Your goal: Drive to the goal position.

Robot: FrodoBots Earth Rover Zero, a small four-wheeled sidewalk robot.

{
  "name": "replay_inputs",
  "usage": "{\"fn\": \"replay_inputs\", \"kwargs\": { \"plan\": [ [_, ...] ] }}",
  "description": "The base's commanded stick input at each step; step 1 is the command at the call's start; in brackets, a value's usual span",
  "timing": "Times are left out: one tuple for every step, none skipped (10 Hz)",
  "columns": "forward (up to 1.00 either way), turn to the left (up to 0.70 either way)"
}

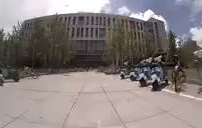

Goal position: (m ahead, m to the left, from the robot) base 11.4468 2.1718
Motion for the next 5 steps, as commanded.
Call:
{"fn": "replay_inputs", "kwargs": {
  "plan": [
    [0.7, 0.03],
    [0.7, 0.03],
    [0.7, 0.03],
    [0.7, 0.03],
    [0.7, 0.03]
  ]
}}
